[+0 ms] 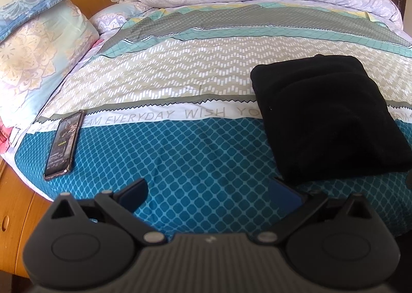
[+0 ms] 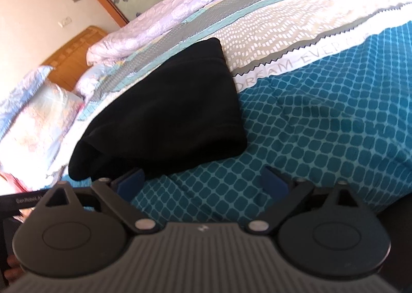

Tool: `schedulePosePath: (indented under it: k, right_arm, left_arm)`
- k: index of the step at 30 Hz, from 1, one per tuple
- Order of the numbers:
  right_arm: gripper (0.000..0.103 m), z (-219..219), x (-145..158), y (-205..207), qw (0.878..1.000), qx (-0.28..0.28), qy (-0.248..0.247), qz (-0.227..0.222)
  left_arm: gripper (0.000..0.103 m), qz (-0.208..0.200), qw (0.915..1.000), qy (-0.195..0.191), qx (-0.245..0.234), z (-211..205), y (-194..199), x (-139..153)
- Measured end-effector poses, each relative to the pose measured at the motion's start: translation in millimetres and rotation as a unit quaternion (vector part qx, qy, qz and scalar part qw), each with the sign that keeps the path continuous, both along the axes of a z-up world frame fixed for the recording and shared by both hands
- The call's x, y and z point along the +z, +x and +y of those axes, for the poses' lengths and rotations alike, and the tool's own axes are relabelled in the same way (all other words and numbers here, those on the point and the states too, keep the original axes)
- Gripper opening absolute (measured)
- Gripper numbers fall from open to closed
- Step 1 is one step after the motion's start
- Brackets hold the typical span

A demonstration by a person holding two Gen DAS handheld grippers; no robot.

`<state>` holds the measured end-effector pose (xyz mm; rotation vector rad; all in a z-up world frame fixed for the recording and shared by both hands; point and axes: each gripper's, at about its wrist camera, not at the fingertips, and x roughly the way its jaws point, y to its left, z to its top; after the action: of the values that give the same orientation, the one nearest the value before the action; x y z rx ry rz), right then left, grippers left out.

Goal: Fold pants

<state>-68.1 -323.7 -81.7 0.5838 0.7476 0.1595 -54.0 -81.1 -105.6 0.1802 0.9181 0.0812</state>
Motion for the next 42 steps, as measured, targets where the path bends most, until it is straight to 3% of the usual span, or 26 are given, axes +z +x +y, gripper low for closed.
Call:
schedulePosePath:
  k: [4, 7, 10, 14, 17, 20, 22, 24, 26, 27, 28, 30, 32, 35, 37, 40, 41, 42]
  right_arm:
    - [0.079, 0, 8, 1, 0.999, 0.046, 0.003, -0.008]
    - [0.074, -7, 19, -1, 0.997, 0.065, -0.005, -0.033]
    - [0.070, -21, 27, -1, 0.997, 0.051, -0.013, -0.052]
    - [0.069, -49, 29, 15, 0.999, 0.012, -0.006, -0.052]
    - [0.070, -67, 30, 35, 0.999, -0.001, 0.007, -0.050]
    - [0.071, -75, 28, 58, 0.999, 0.002, 0.021, -0.047]
    - [0.076, -74, 24, 73, 0.999, 0.009, 0.022, -0.045]
    - [0.089, -69, 18, 87, 0.998, 0.023, 0.019, -0.048]
    - [0.090, -63, 11, 101, 0.998, 0.049, 0.017, -0.046]
    - [0.091, -59, 5, 110, 0.997, 0.059, 0.015, -0.039]
    - [0.091, -54, -2, 119, 0.997, 0.069, 0.014, -0.031]
    - [0.096, -43, -19, 135, 0.996, 0.084, 0.017, -0.010]
    - [0.098, -29, -19, 140, 0.994, 0.099, 0.024, -0.033]
    - [0.069, -5, -7, 145, 0.988, 0.143, 0.051, -0.041]
    - [0.058, 7, 7, 140, 0.986, 0.153, 0.008, -0.071]
    - [0.036, 11, 34, 135, 0.980, 0.156, -0.029, -0.124]
    - [0.025, 12, 46, 135, 0.975, 0.162, -0.039, -0.146]
    - [0.025, 14, 56, 140, 0.973, 0.158, -0.053, -0.158]
  left_arm:
    - [0.103, -0.009, 0.9999, -0.007, -0.010, 3, 1, 6]
    - [0.103, -0.047, 0.9978, -0.023, -0.041, 11, 3, 27]
    - [0.103, -0.067, 0.9922, -0.070, -0.077, 23, 15, 51]
    - [0.103, -0.053, 0.9804, -0.153, -0.112, 32, 47, 60]
    - [0.103, -0.008, 0.9696, -0.206, -0.132, 29, 80, 46]
    - [0.103, 0.032, 0.9622, -0.229, -0.144, 16, 107, 20]
    - [0.103, 0.061, 0.9531, -0.258, -0.146, 11, 121, 0]
    - [0.103, 0.087, 0.9432, -0.289, -0.139, 8, 128, -22]
    - [0.103, 0.118, 0.9279, -0.329, -0.130, 5, 134, -45]
    - [0.103, 0.138, 0.9148, -0.357, -0.129, 4, 139, -58]
    - [0.103, 0.138, 0.9105, -0.369, -0.124, 2, 140, -66]
    - [0.103, 0.117, 0.9139, -0.366, -0.131, -3, 138, -67]
    - [0.103, 0.115, 0.9135, -0.365, -0.138, -7, 138, -69]
    - [0.097, 0.108, 0.9112, -0.373, -0.137, -5, 135, -69]
    - [0.086, 0.093, 0.9135, -0.373, -0.133, -2, 130, -62]
    - [0.068, 0.073, 0.9037, -0.398, -0.141, -1, 134, -42]
    - [0.066, 0.063, 0.9014, -0.400, -0.153, -4, 139, -32]
    - [0.066, 0.050, 0.9003, -0.398, -0.169, -11, 146, -20]
